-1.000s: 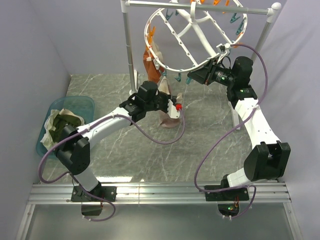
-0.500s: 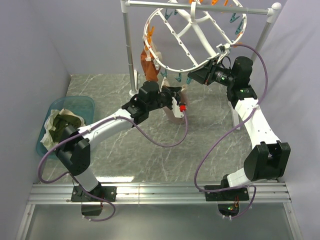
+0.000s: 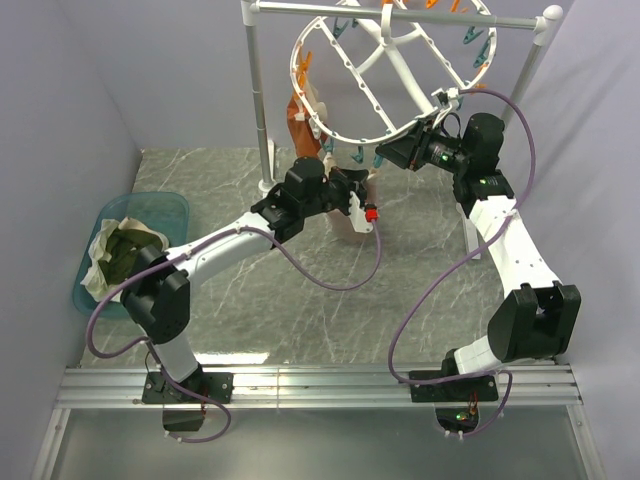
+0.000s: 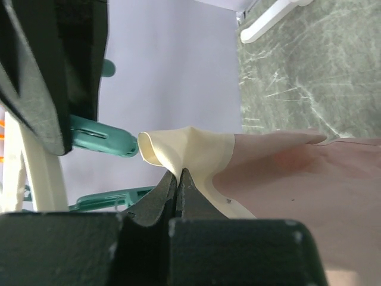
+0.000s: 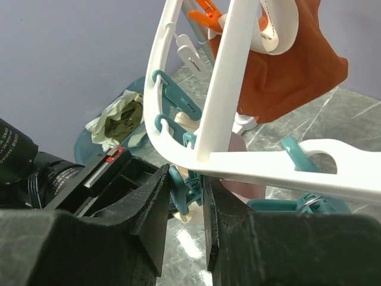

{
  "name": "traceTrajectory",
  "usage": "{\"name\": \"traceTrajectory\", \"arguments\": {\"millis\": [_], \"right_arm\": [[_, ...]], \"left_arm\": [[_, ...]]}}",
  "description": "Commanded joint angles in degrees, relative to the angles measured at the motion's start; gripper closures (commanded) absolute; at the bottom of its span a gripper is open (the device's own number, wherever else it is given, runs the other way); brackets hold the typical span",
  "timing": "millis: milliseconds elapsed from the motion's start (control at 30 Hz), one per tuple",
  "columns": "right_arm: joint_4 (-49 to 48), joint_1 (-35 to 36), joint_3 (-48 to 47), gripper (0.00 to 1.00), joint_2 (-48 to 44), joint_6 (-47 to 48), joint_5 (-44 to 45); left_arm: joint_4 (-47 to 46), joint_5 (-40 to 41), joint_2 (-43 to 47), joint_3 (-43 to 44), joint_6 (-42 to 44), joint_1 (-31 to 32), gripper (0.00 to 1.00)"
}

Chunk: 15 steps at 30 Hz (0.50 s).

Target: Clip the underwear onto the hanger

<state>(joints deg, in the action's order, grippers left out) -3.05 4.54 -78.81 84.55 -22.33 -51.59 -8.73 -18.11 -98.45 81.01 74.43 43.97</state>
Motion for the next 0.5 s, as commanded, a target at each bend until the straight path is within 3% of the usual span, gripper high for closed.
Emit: {"name": "traceTrajectory", "arguments": {"millis": [0, 467], "right_arm": [[2.00, 0.47, -0.65, 1.00, -1.06, 1.76, 1.05], [2.61, 1.09, -0.21, 1.00, -1.23, 5.80, 1.93]], "left_arm": [[0.20, -1.05, -0.33, 3.18, 0.98, 0.33, 1.00], [0.21, -1.14, -0.95, 4.33, 0.19, 0.51, 0.99]]}}
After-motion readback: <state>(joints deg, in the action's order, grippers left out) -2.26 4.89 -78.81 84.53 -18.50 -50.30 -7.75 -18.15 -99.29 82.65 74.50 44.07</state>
